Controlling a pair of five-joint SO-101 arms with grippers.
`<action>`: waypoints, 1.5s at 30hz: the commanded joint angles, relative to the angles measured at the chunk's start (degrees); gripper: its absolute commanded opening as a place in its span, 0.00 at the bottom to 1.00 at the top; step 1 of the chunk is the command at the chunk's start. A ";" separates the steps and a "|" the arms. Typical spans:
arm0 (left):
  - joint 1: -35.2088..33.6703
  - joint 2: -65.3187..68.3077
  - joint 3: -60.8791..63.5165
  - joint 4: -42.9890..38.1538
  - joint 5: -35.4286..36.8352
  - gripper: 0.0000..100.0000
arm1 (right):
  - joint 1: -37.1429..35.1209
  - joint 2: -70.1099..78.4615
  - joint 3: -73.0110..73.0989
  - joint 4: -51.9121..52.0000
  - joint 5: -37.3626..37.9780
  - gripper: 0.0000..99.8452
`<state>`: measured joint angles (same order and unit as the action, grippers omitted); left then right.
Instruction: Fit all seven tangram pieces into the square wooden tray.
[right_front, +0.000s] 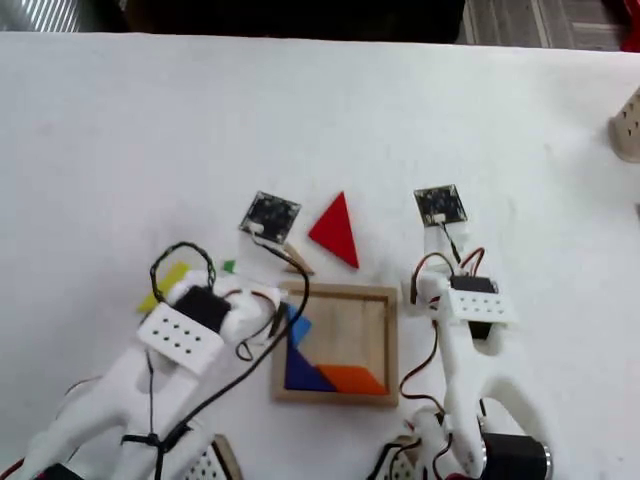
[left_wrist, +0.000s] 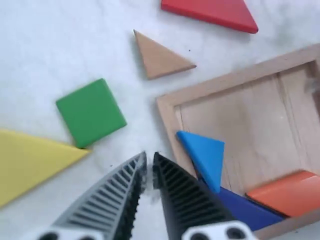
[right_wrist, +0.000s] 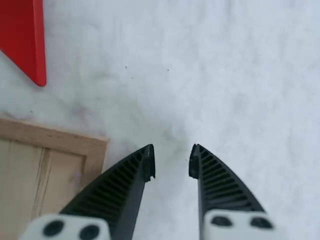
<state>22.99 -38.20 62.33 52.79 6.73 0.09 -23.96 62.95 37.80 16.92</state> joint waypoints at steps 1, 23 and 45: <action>0.57 -0.75 0.97 -2.99 0.53 0.03 | -0.31 -0.75 -2.46 0.48 0.88 0.12; 4.97 22.11 -11.08 -5.54 4.66 0.02 | -0.31 -0.75 -2.46 0.48 0.88 0.12; 11.03 11.56 -10.81 -1.85 4.57 0.02 | -0.48 -0.75 -2.46 0.48 0.88 0.12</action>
<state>31.96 -18.59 53.71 49.45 10.95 0.09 -23.96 62.95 37.80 16.92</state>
